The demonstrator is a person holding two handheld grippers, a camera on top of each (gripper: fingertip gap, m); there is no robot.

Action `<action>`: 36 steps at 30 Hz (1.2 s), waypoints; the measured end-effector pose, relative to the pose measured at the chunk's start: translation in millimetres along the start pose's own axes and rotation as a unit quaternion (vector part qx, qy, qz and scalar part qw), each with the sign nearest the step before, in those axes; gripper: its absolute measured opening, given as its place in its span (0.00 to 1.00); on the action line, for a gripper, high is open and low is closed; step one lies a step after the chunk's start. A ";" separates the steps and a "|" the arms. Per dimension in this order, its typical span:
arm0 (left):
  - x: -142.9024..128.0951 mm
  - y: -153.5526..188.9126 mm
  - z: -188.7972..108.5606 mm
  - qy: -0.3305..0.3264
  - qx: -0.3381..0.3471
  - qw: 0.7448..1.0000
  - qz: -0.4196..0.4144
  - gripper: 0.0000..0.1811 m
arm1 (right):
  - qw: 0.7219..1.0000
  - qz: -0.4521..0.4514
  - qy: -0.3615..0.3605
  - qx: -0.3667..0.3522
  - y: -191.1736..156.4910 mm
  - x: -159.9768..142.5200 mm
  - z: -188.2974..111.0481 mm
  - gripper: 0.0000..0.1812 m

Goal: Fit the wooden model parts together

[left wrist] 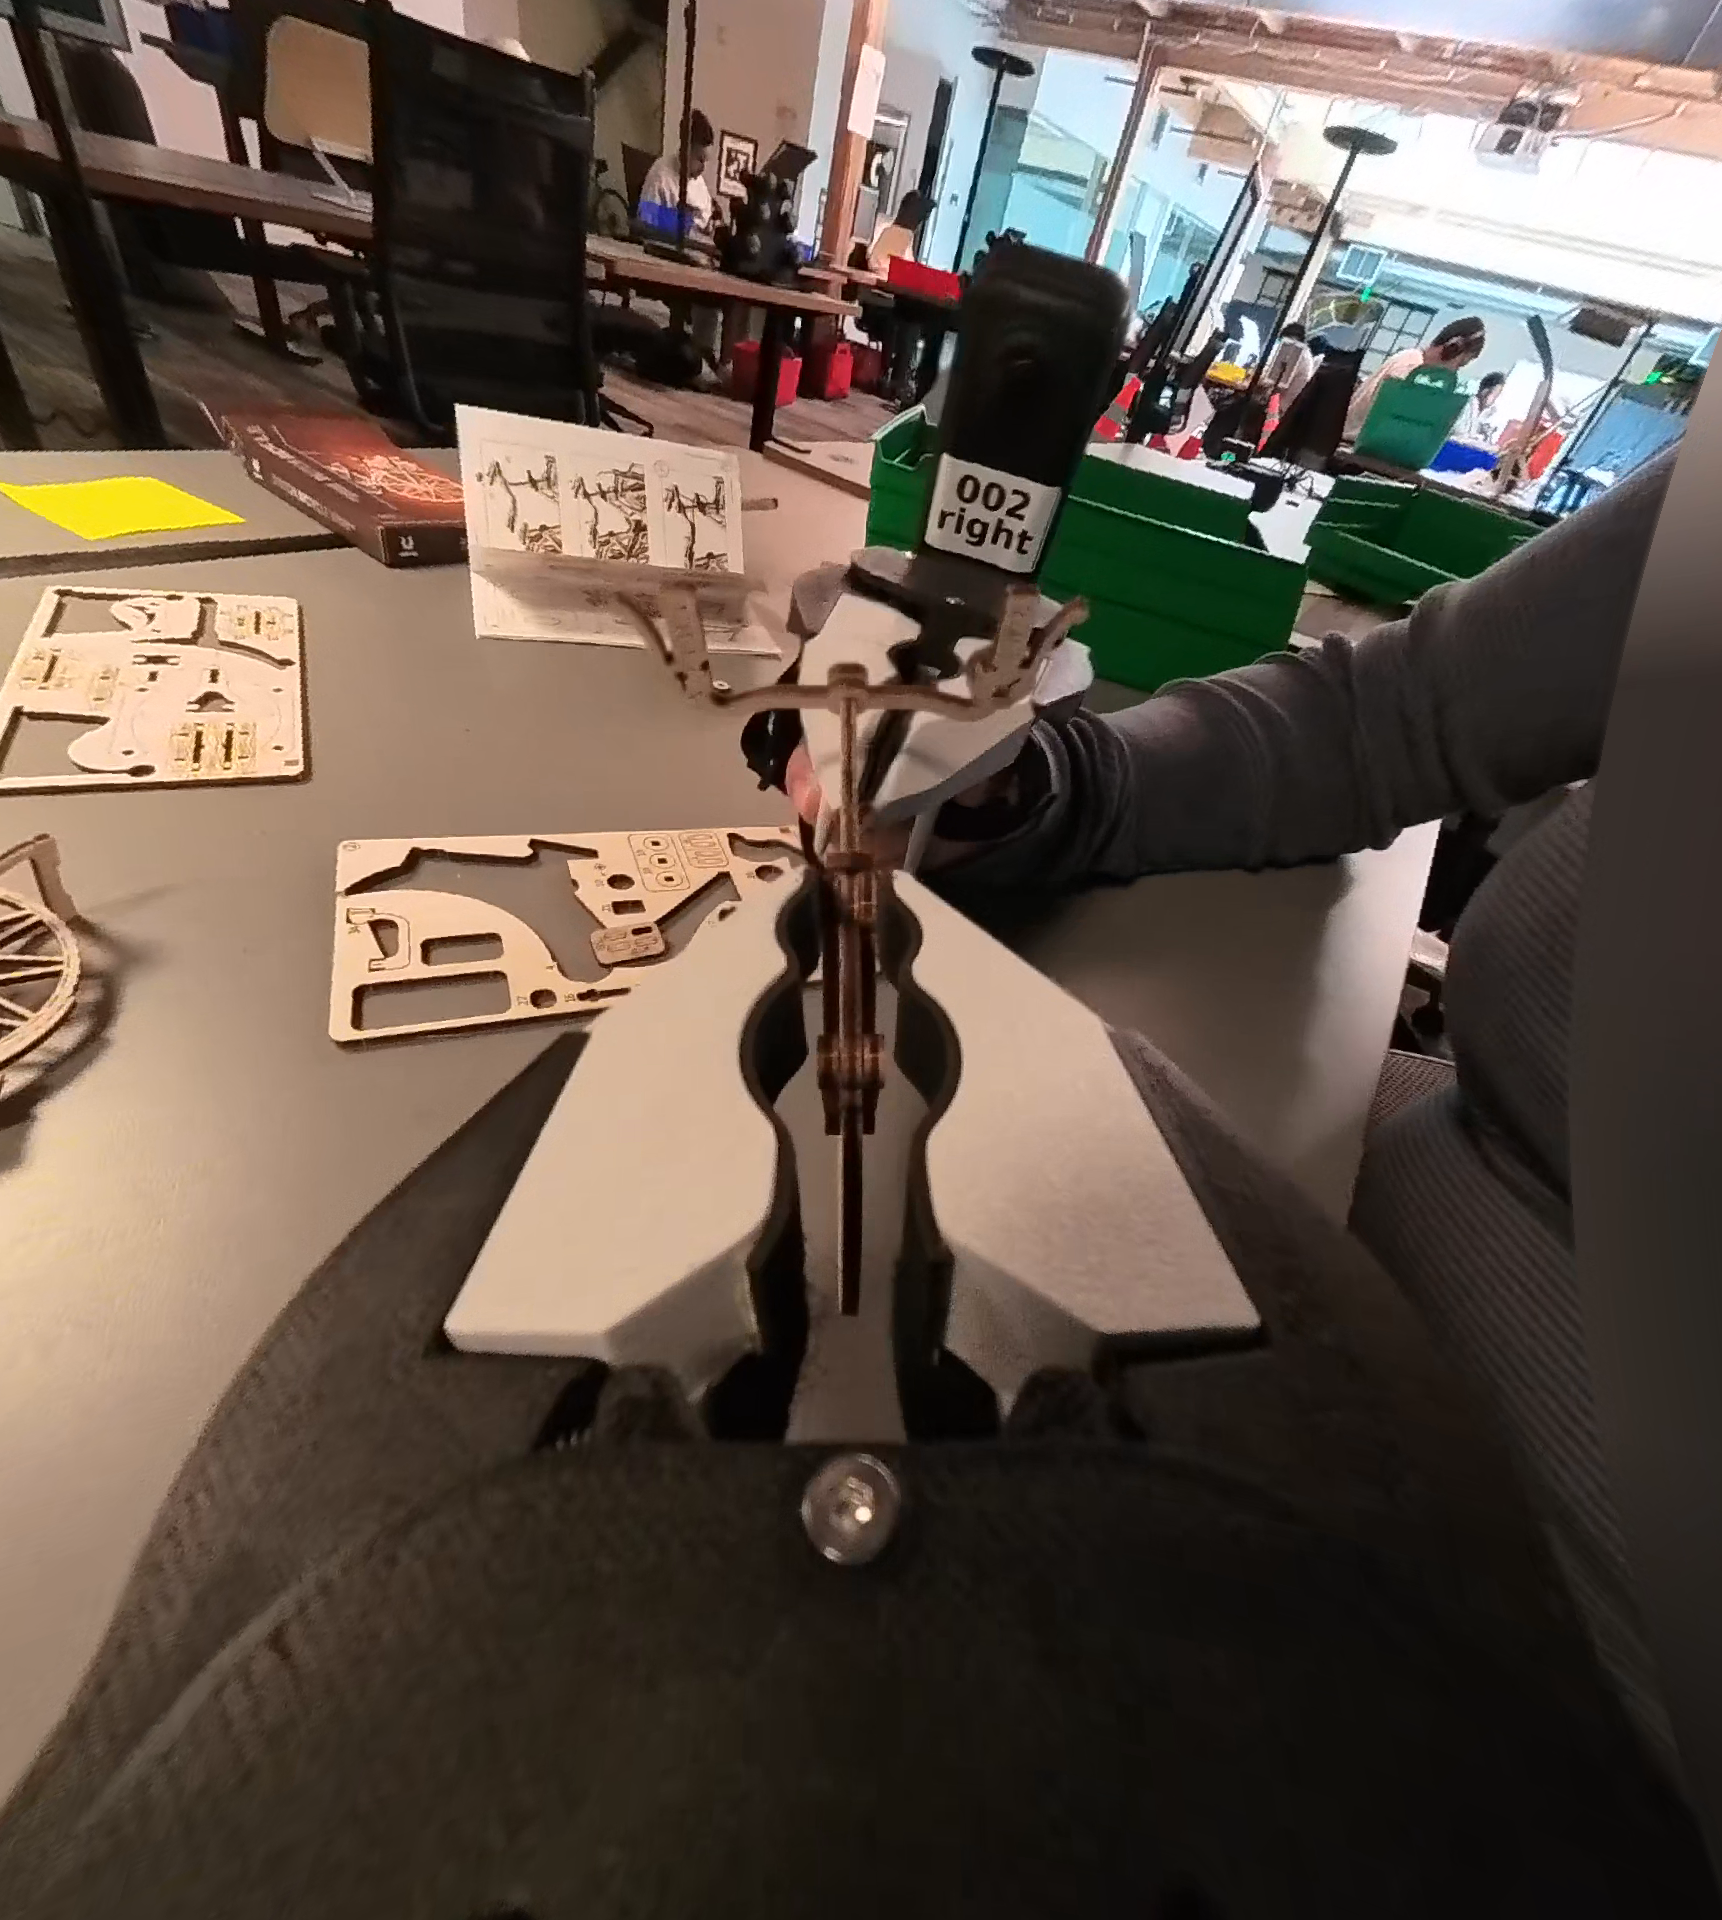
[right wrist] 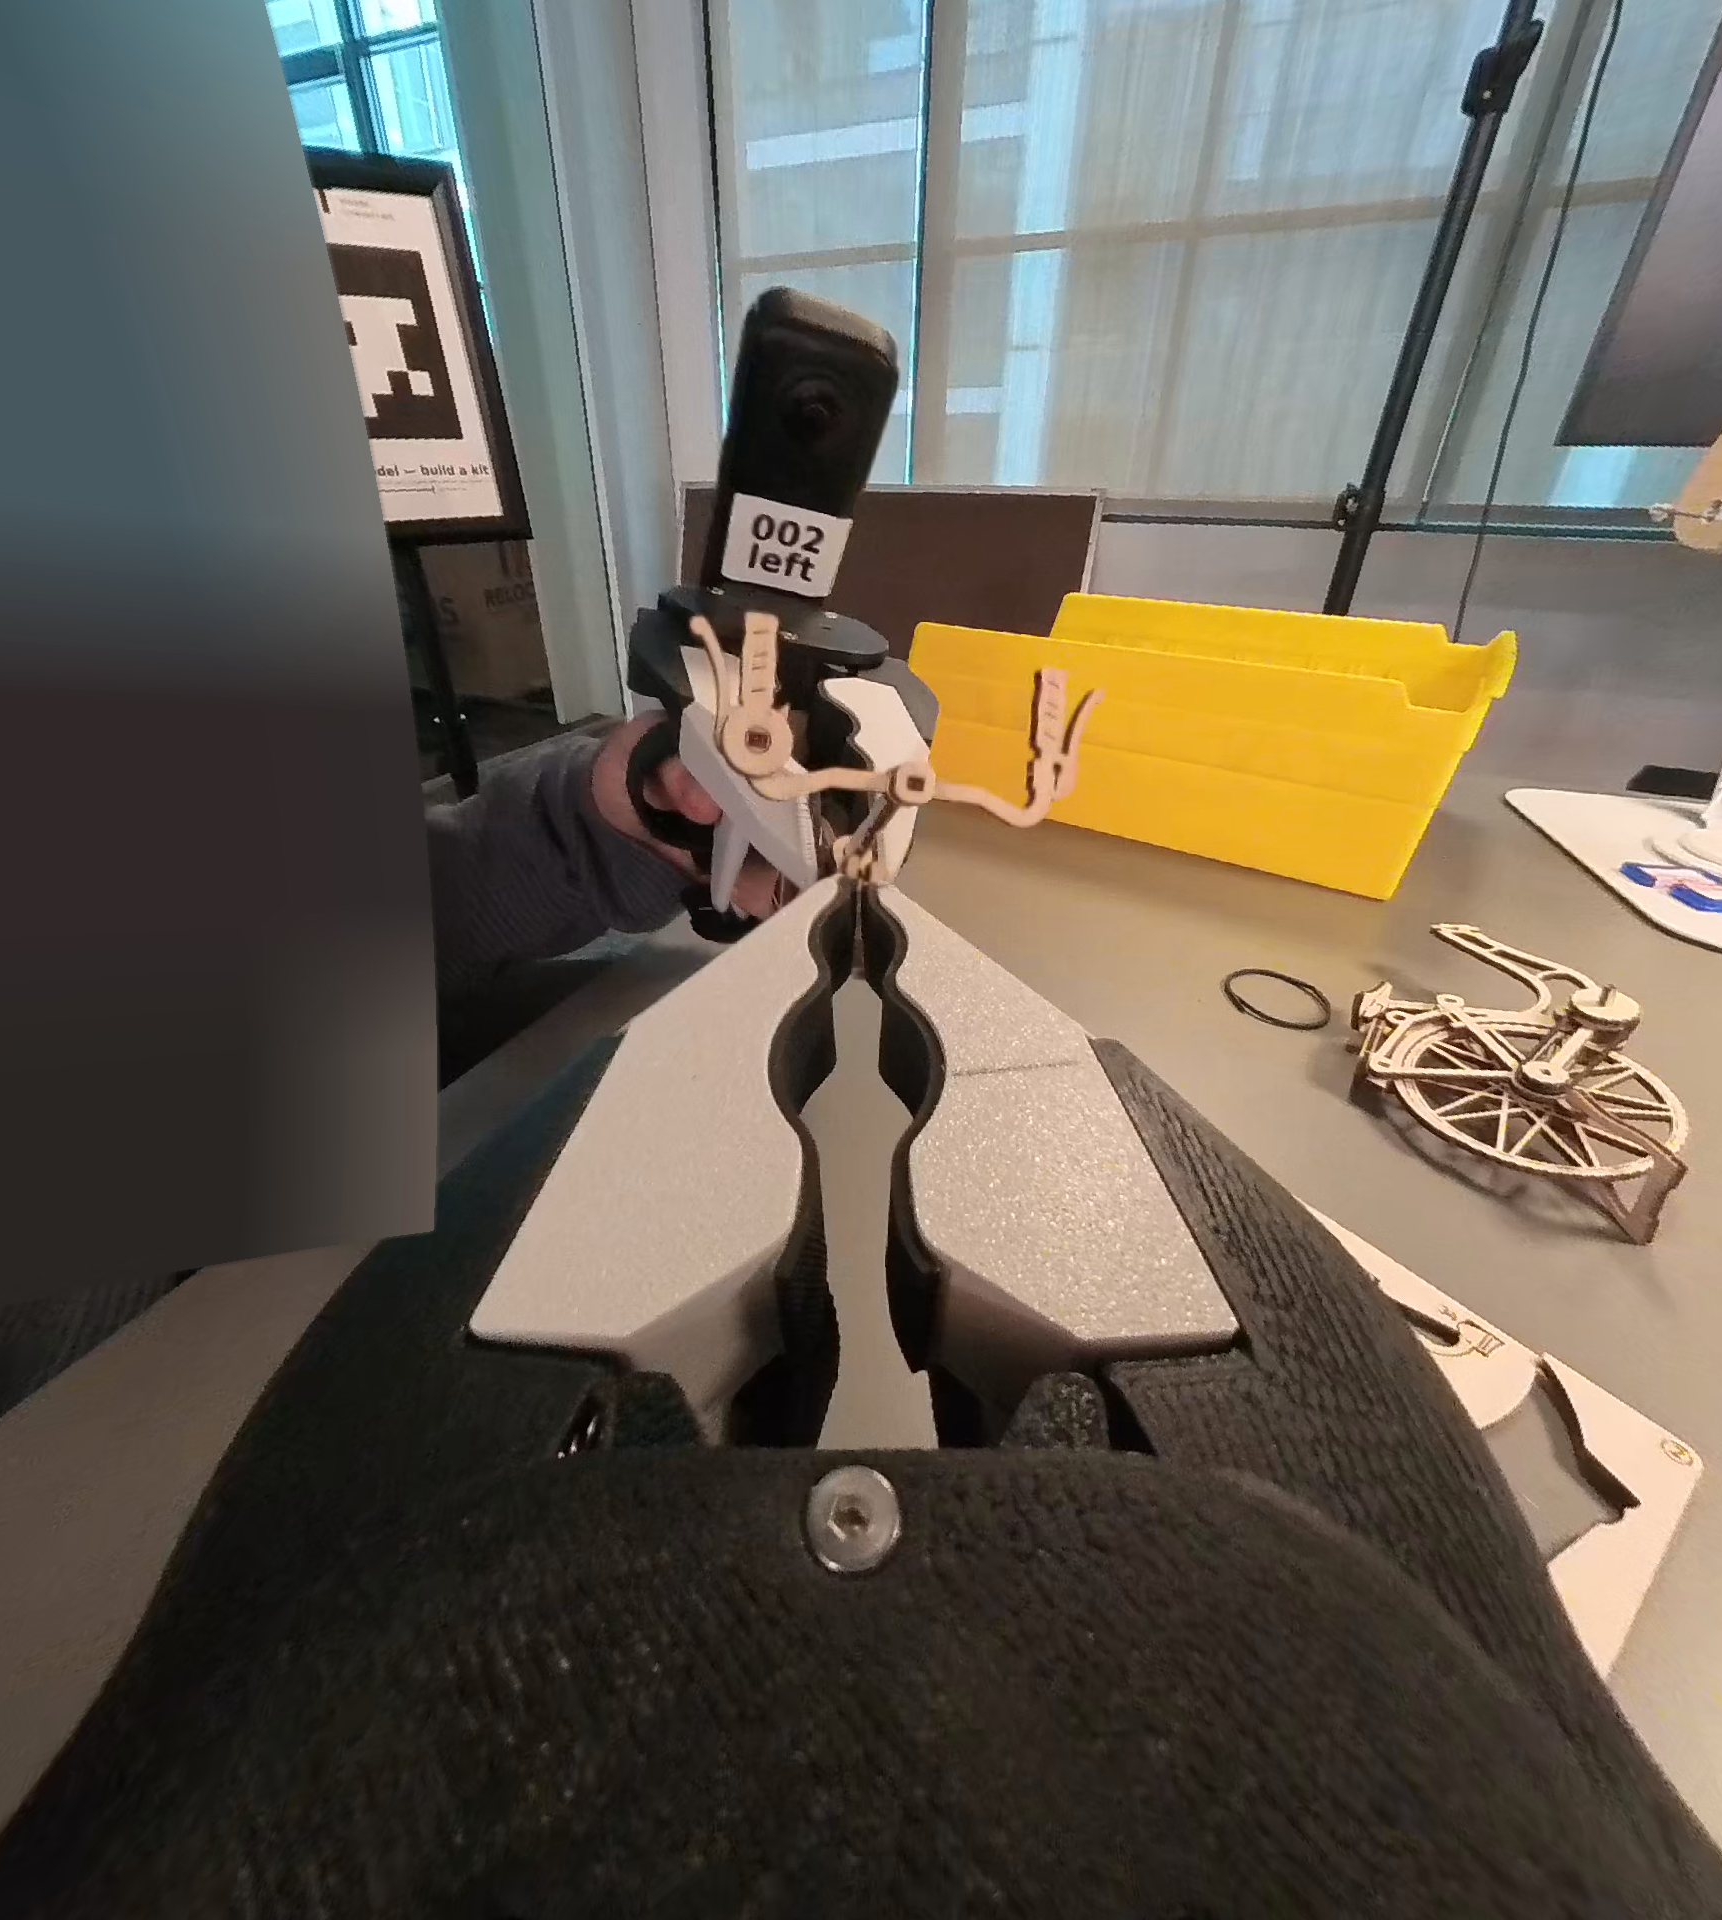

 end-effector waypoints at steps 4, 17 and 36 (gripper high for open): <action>0.2 -1.1 0.6 0.011 -0.006 1.000 -0.008 0.05 | 1.000 -0.008 -0.027 -0.007 2.6 0.2 -0.6 0.00; 2.3 -6.5 -20.4 0.005 0.041 0.999 -0.006 0.05 | 0.933 -0.016 -0.356 0.052 -1.3 -35.2 14.9 0.00; 2.7 -84.5 -24.8 -0.225 0.006 0.926 -0.304 0.05 | 0.990 0.014 -0.140 -0.014 18.4 -8.6 -12.2 0.00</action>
Point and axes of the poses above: each gripper's, where its closed fingertips meet, z out along the fingers, x out of its top, y = z × x across the jaws, the point moved 10 cm from there along -z, back along the fingers, and after that the axes turned 1 degree about -x, right-handed, at the moved point
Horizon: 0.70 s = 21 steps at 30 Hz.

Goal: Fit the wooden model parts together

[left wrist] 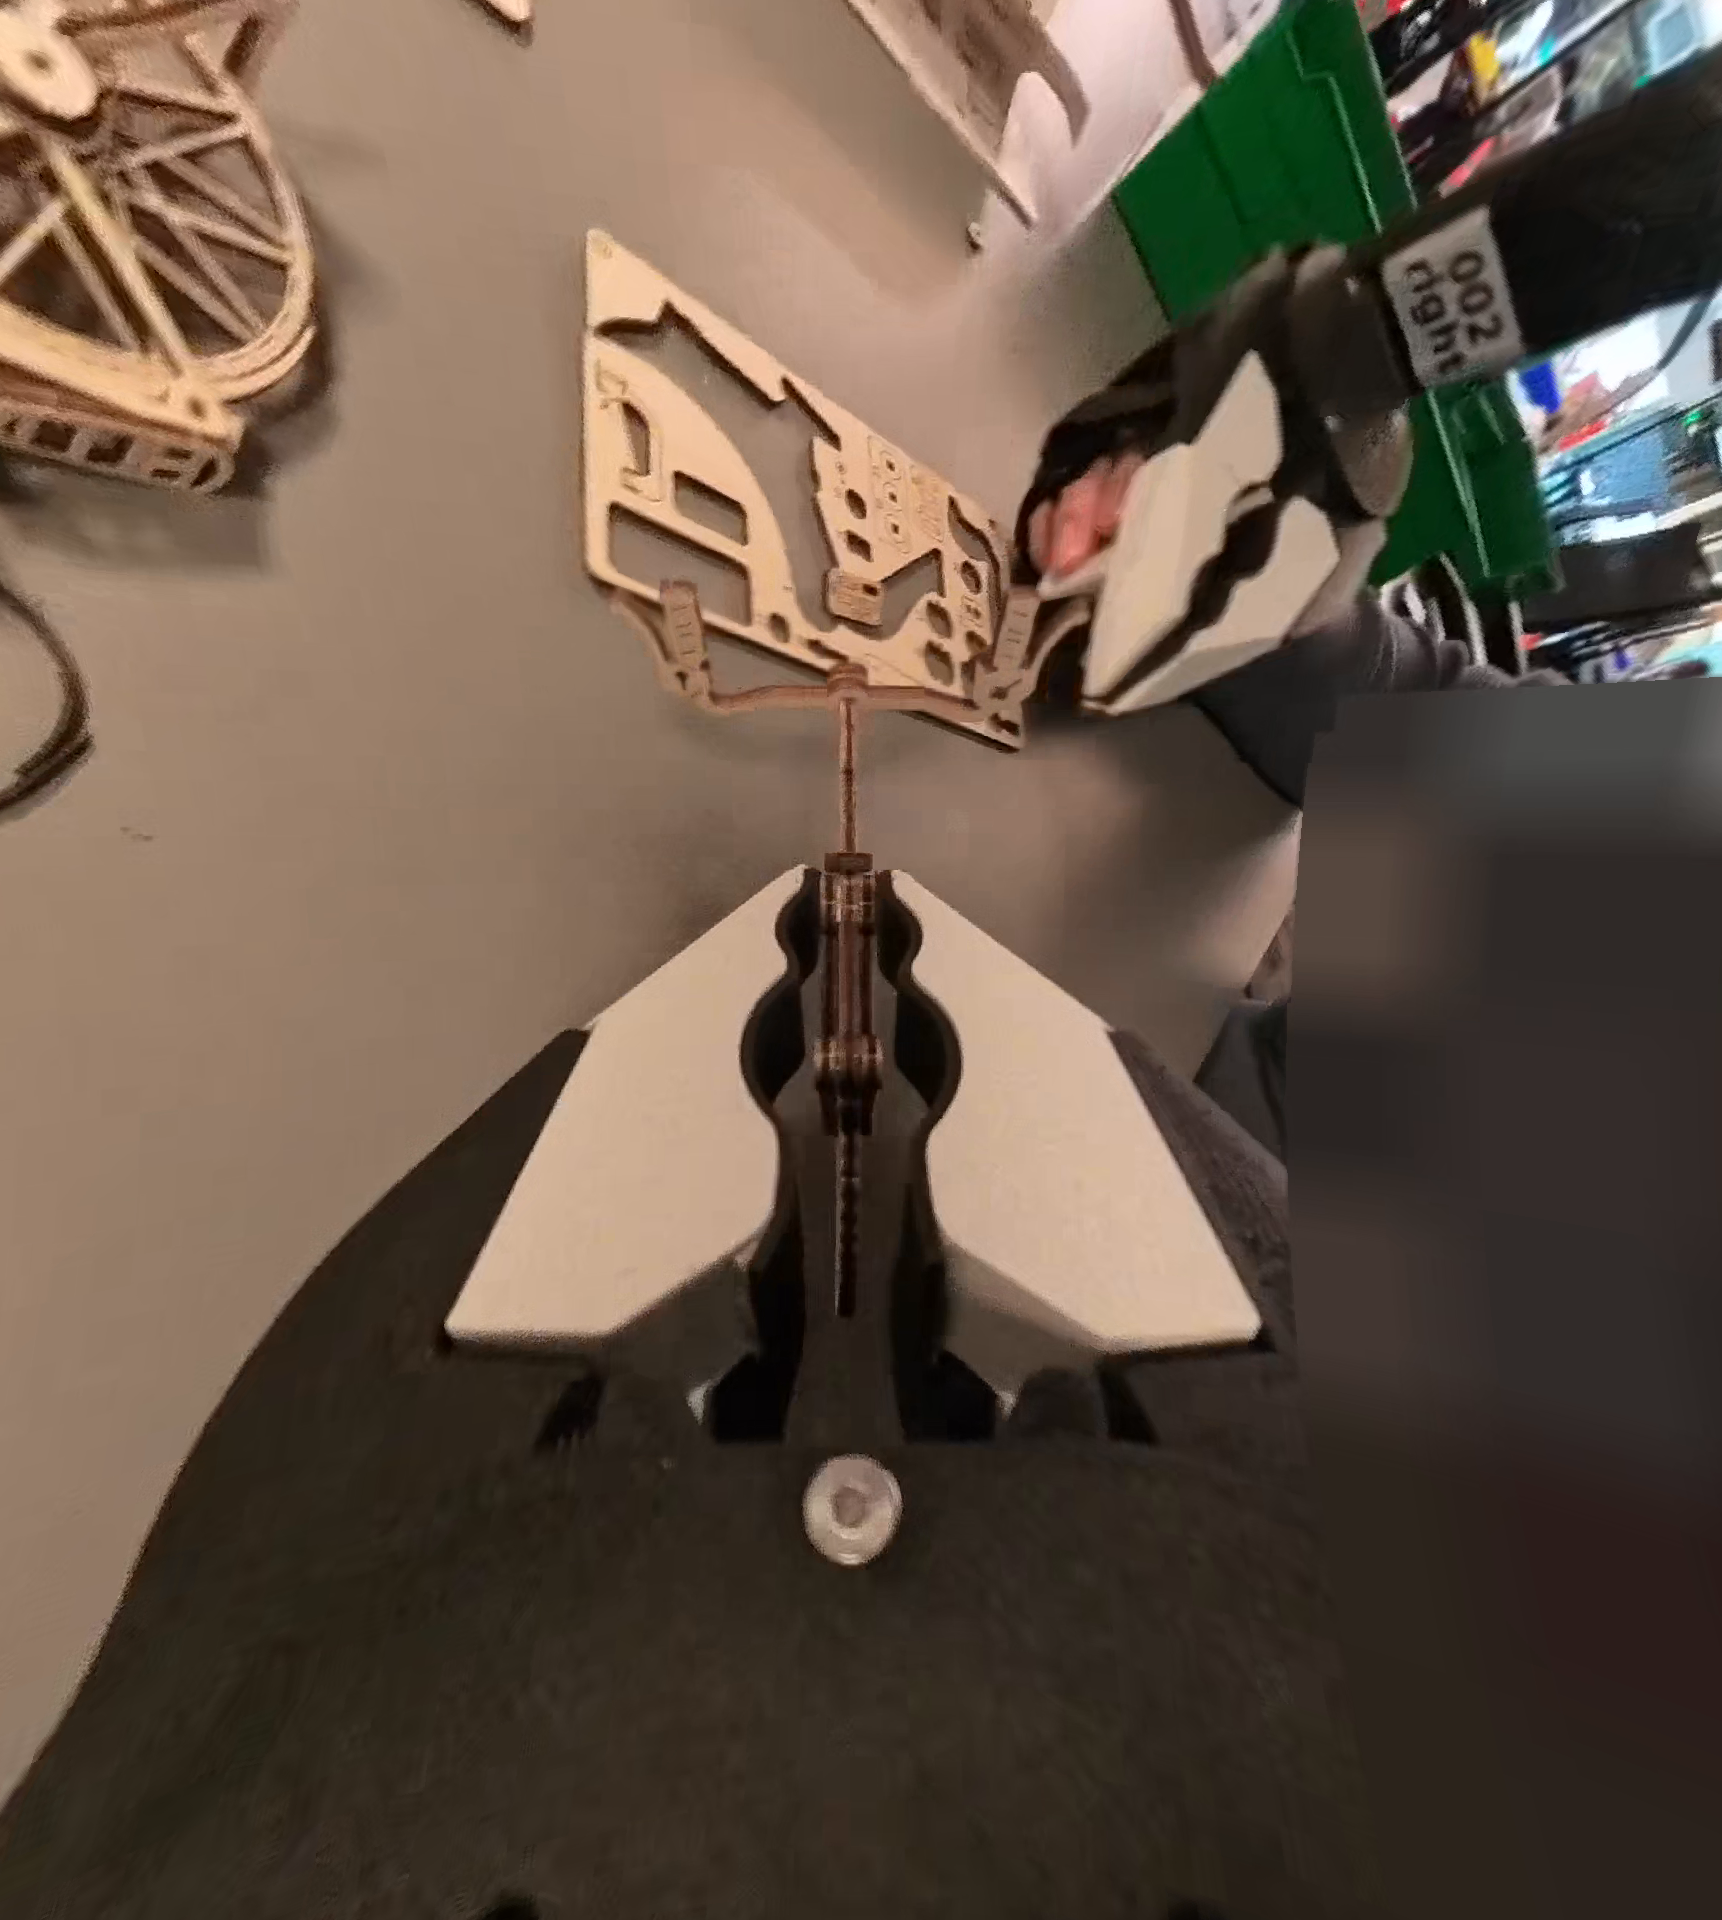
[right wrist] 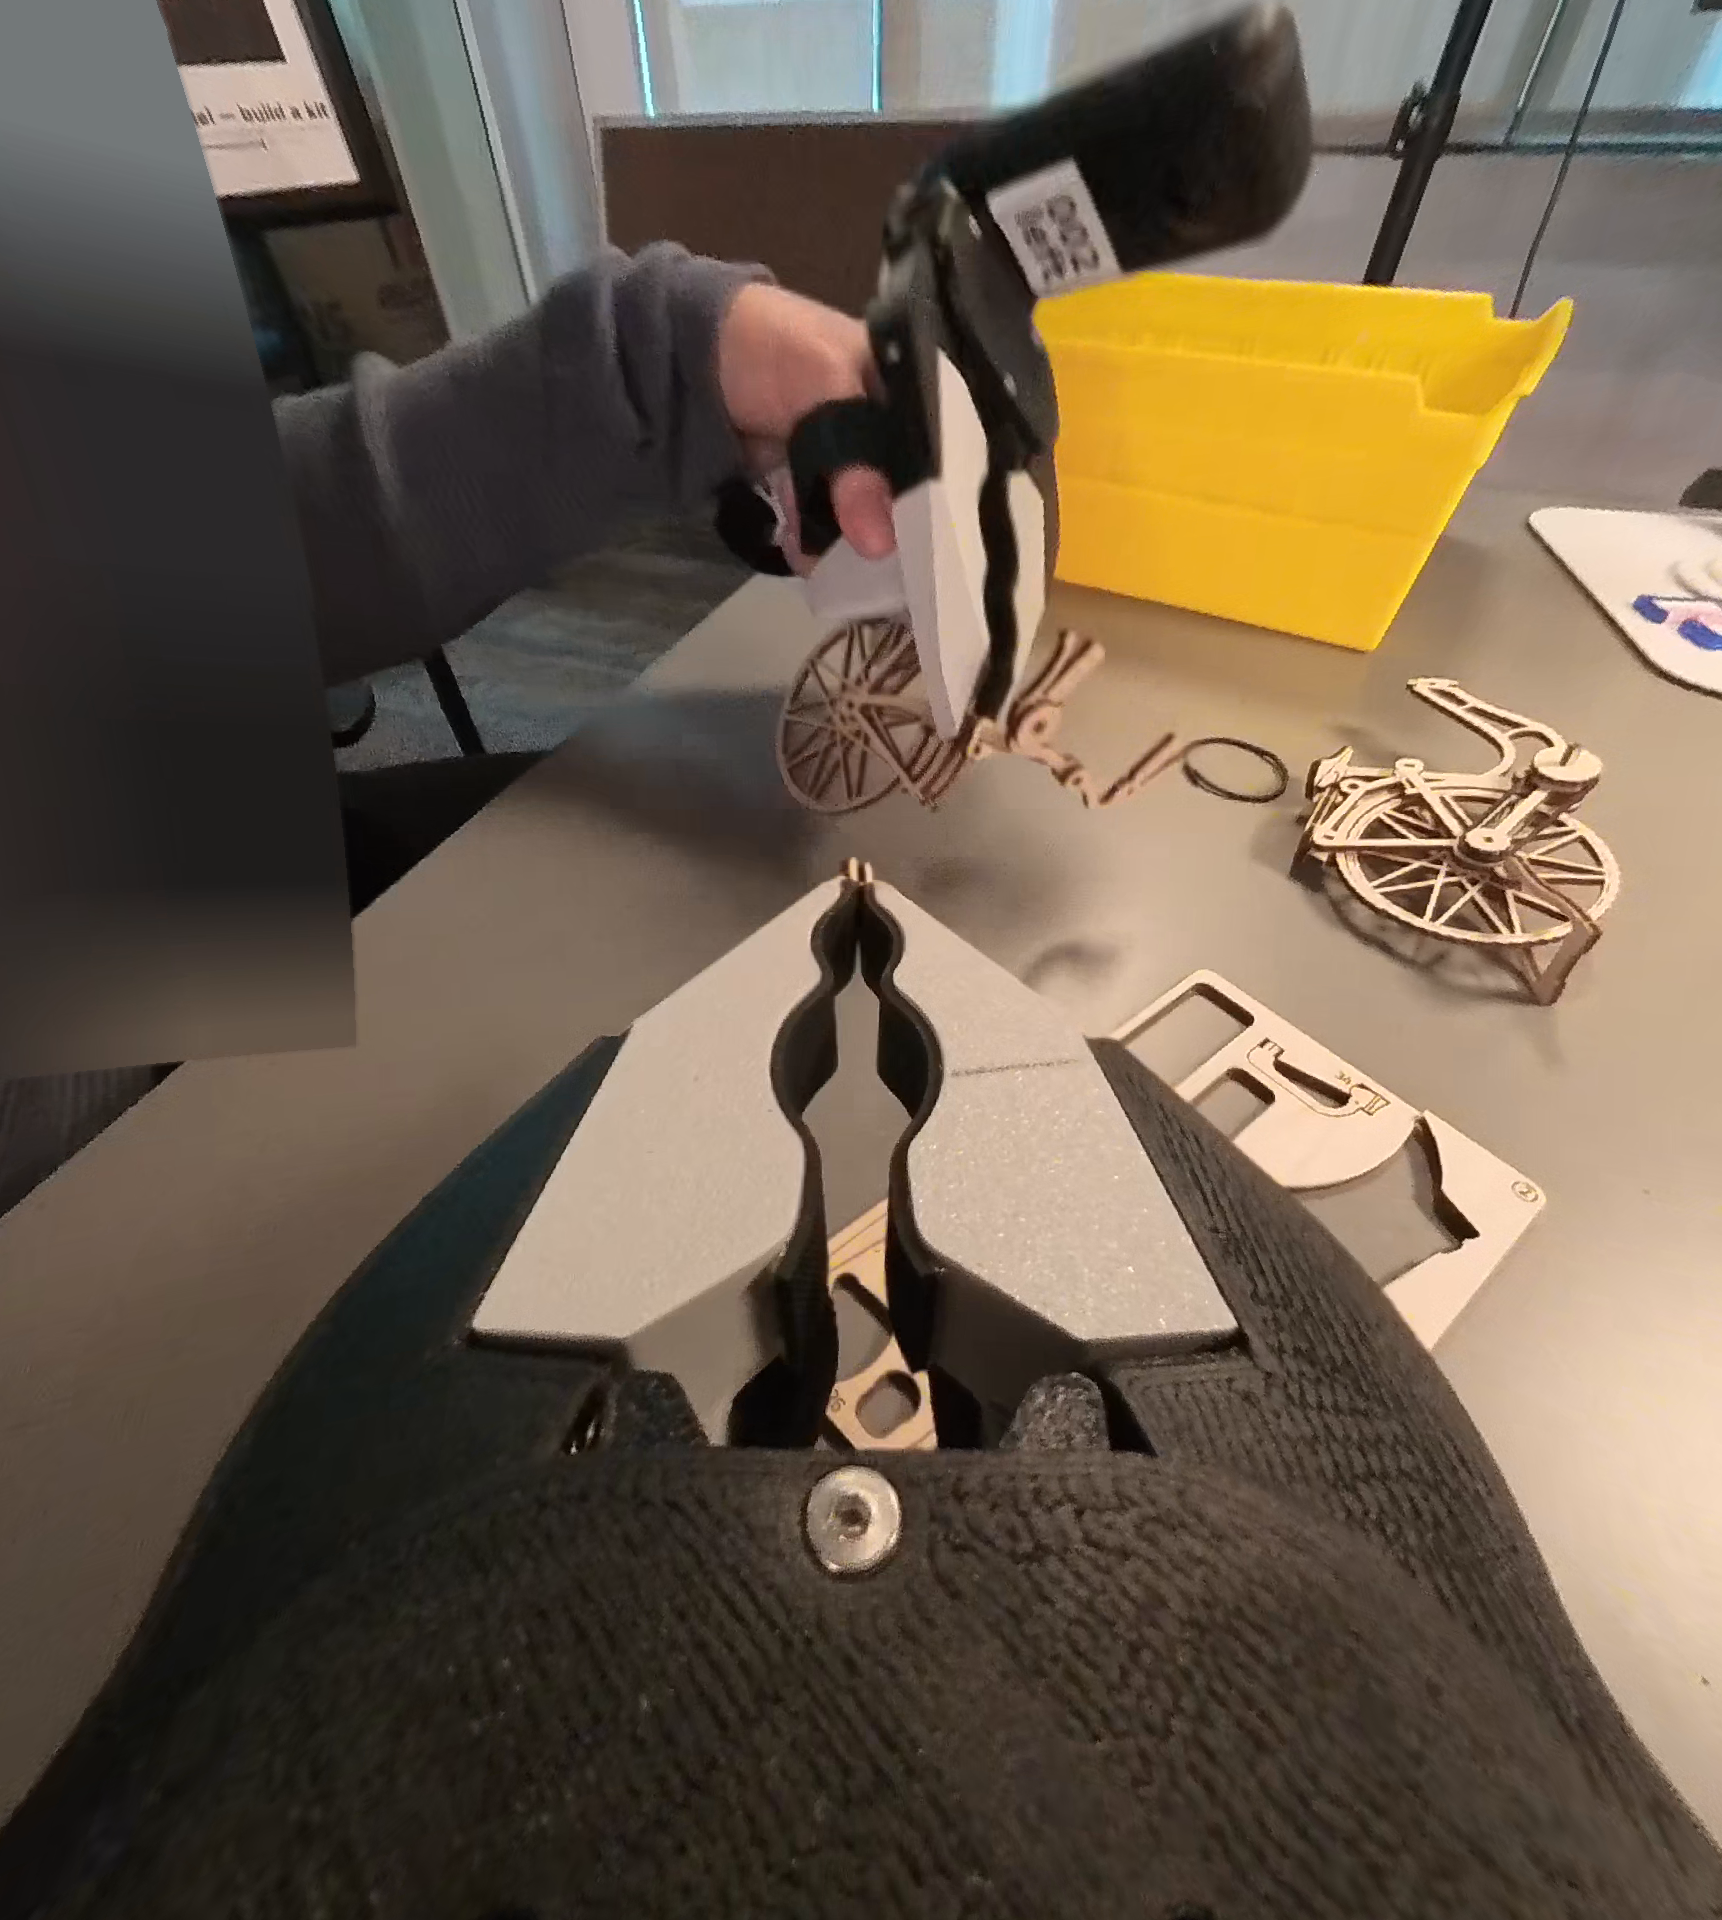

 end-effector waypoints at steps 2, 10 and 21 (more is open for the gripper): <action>0.7 -11.0 1.7 -0.012 -0.015 1.000 -0.023 0.05 | 1.000 0.002 0.007 0.001 0.2 0.2 -1.2 0.00; -4.8 -36.0 6.2 -0.012 0.003 0.996 -0.085 0.11 | 1.000 0.008 0.010 0.002 1.0 0.3 -0.6 0.00; -14.3 22.6 -23.8 0.202 0.213 0.956 0.012 0.22 | 0.998 -0.054 -0.005 -0.032 -2.9 0.8 0.5 0.00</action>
Point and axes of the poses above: each gripper's, where its closed fingertips meet, z out along the fingers, x out of its top, y = z × x across the jaws, the point moved 10 cm from there along -z, back along the fingers, and after that the axes turned 1 degree about -x, right-handed, at the moved point
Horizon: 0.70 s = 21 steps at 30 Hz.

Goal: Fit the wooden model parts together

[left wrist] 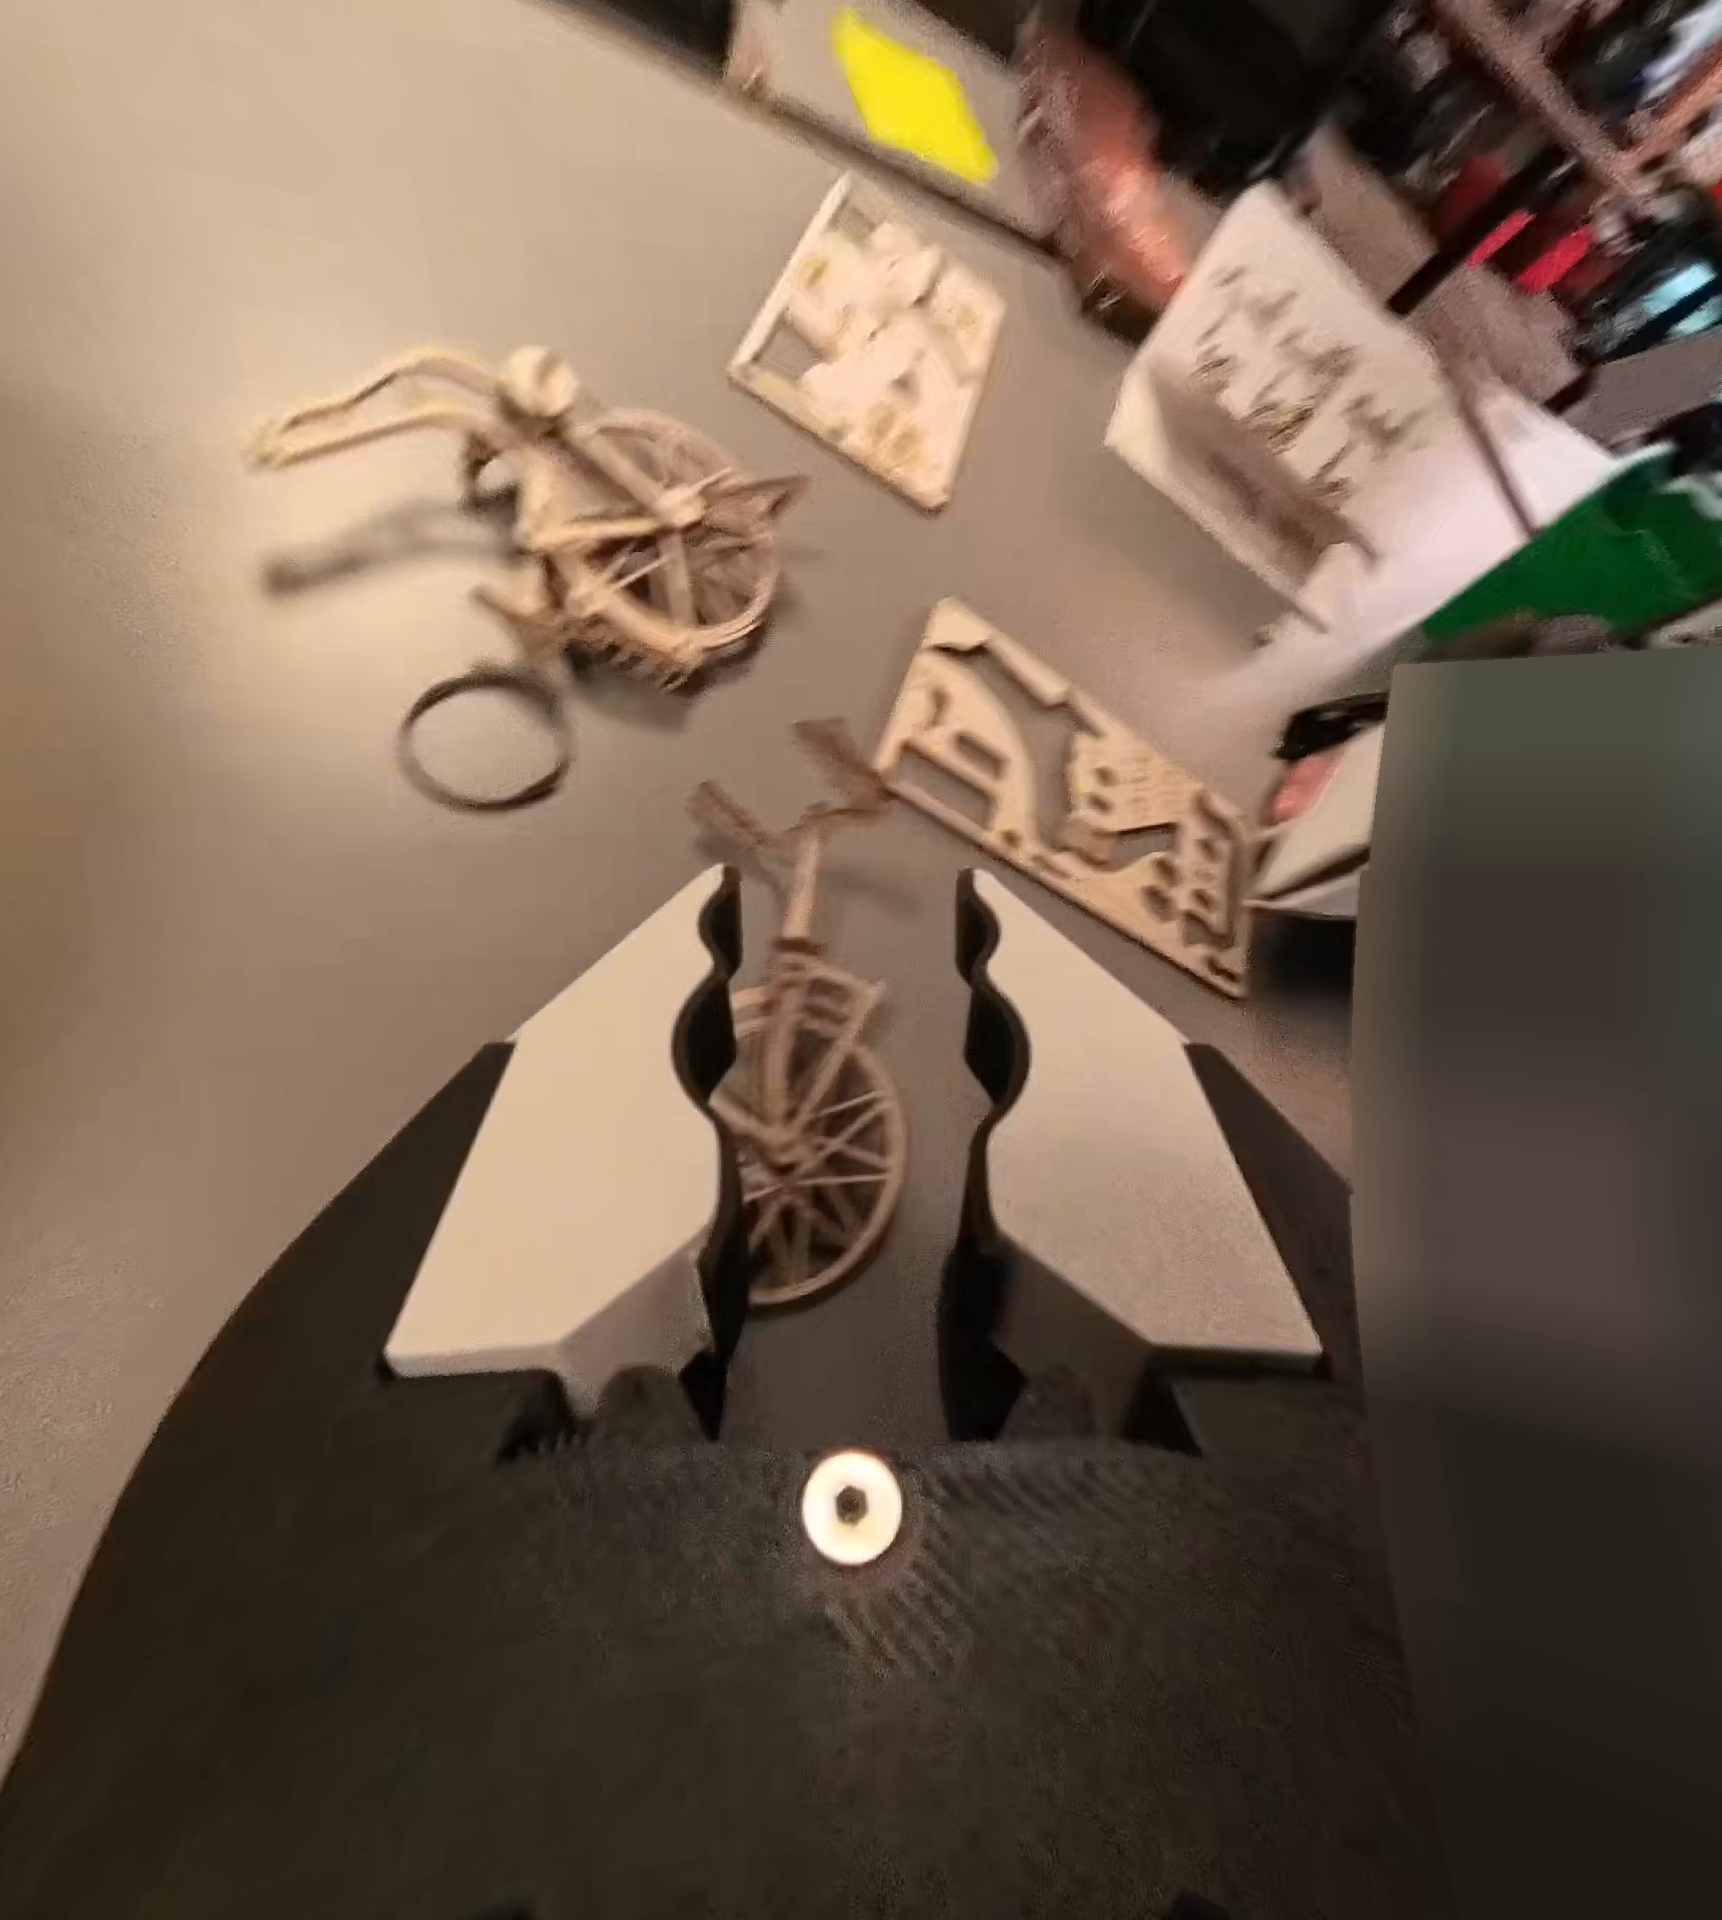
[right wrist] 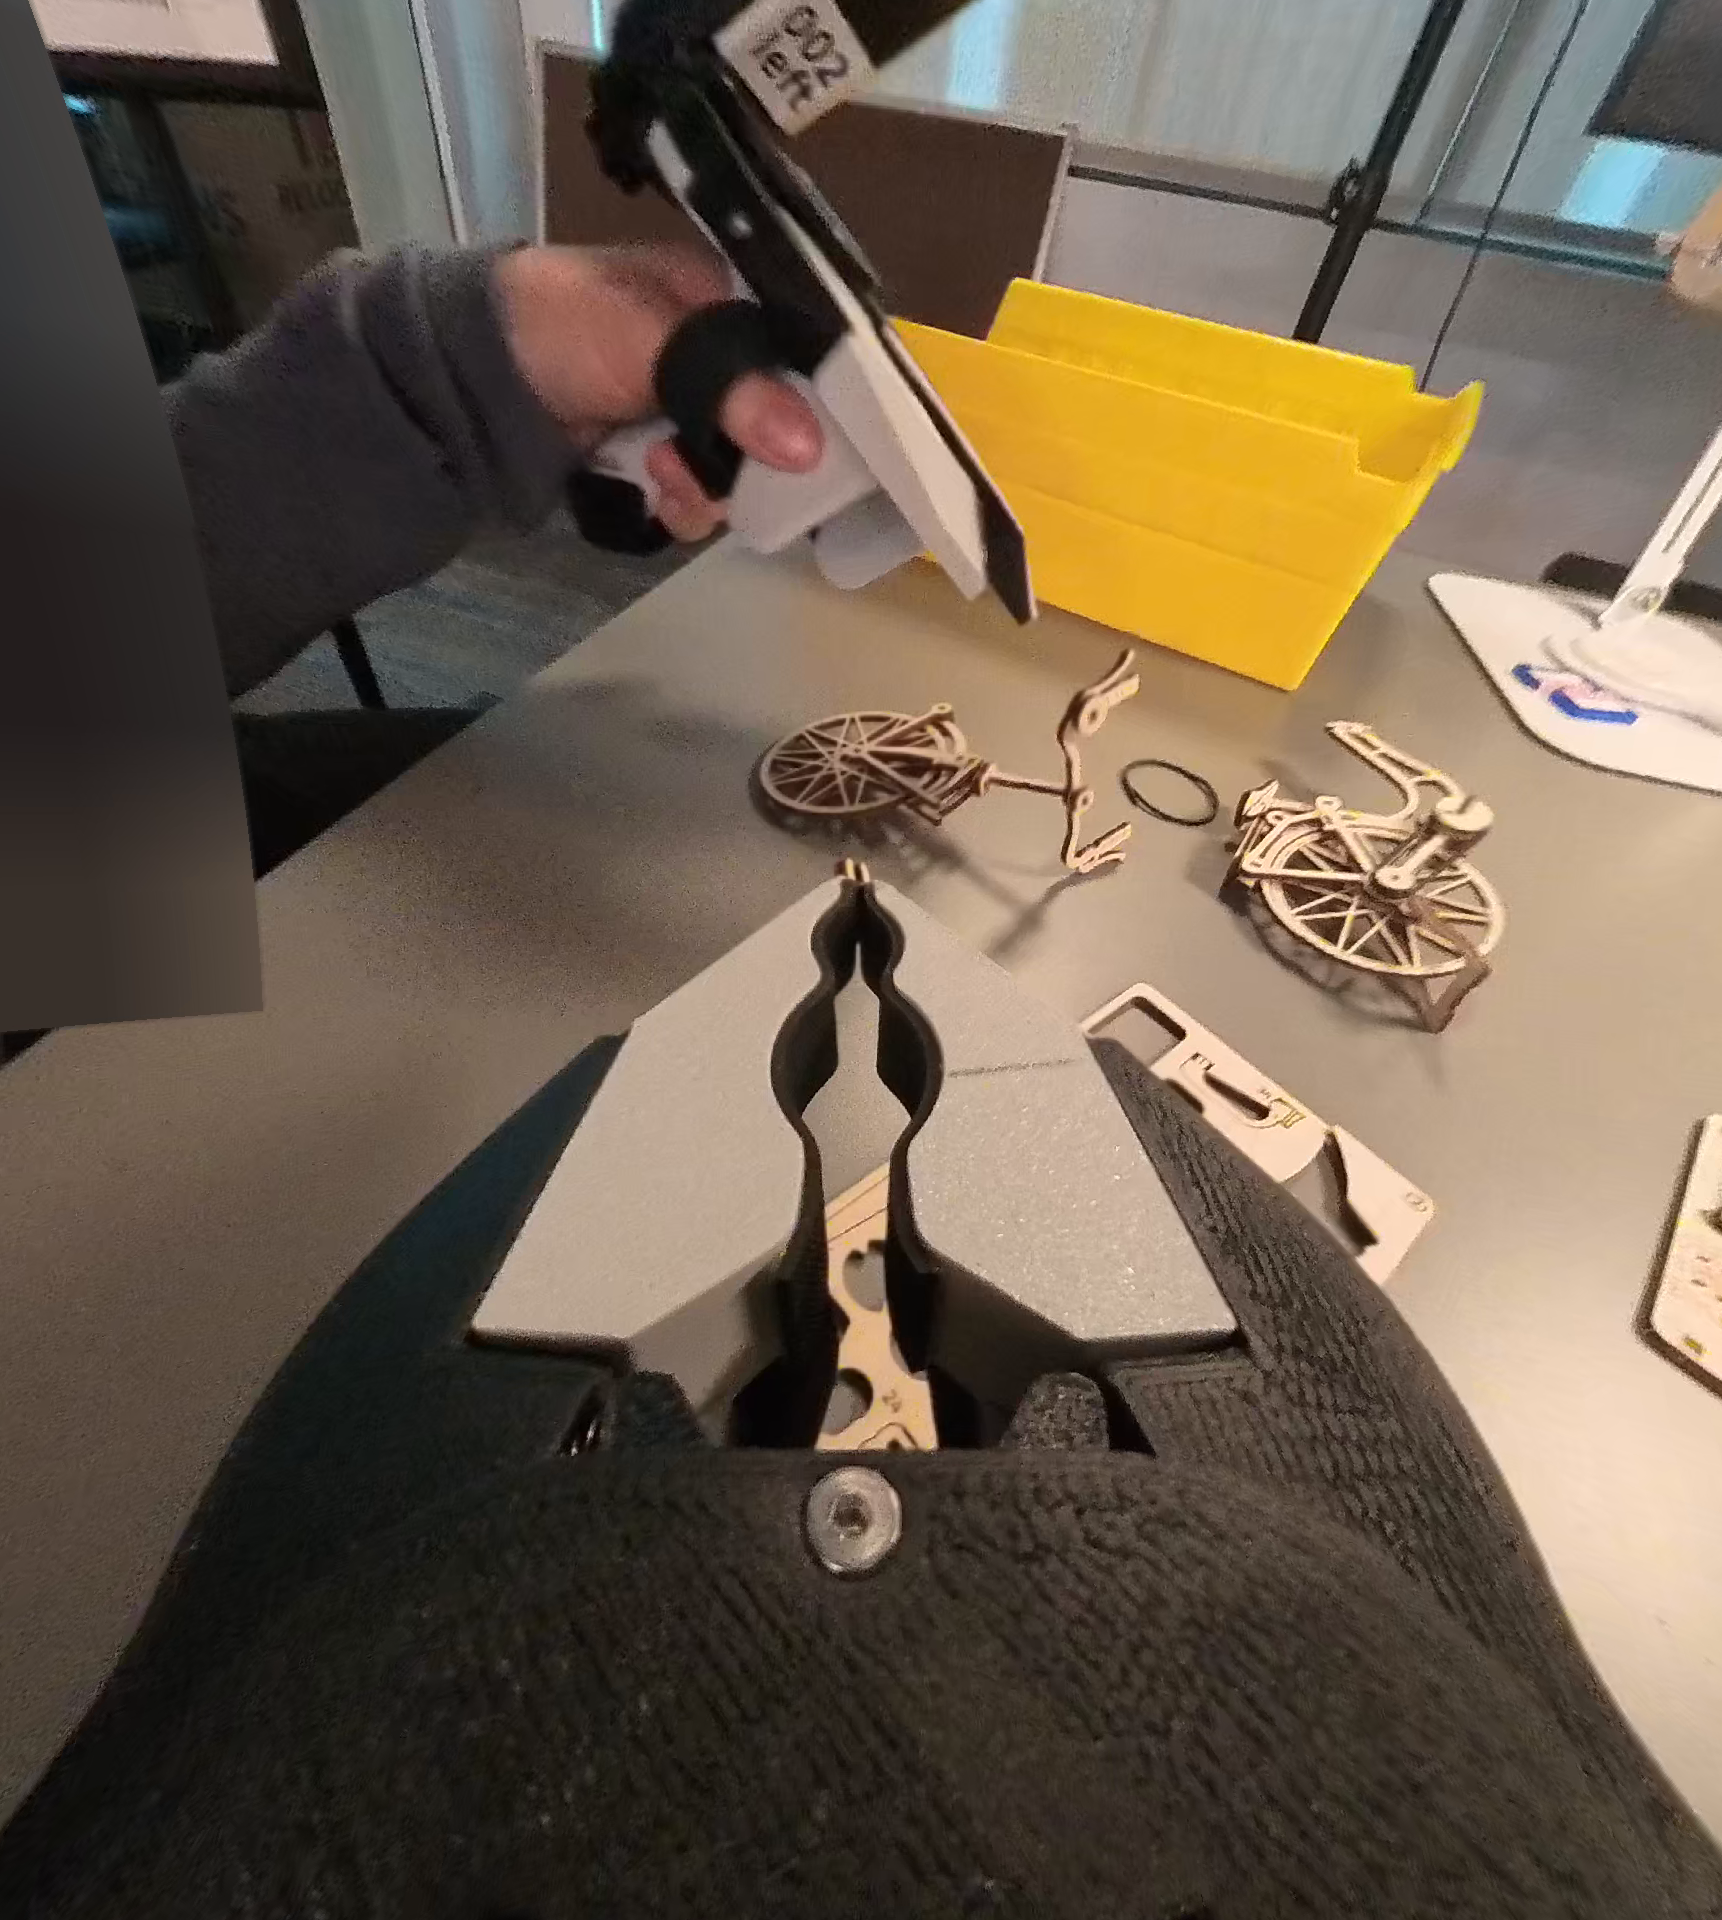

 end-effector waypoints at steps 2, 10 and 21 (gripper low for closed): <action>-7.0 29.4 1.5 0.044 -0.070 0.996 0.025 0.18 | 0.999 -0.034 0.002 -0.013 -3.7 1.9 0.0 0.00; -43.1 63.6 40.4 0.113 -0.218 0.969 -0.041 0.15 | 0.974 -0.203 0.003 -0.098 -20.5 9.3 -1.9 0.00; -48.3 65.7 58.5 0.134 -0.308 0.933 -0.129 0.09 | 0.937 -0.312 -0.001 -0.156 -32.3 13.2 -1.5 0.00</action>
Point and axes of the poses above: each gripper's, where its closed fingertips meet, z out along the fingers, x out of its top, y = z × x across the jaws, the point moved 10 cm from there along -z, back along the fingers, and after that the axes turned 1 degree about -x, right-handed, at the moved point
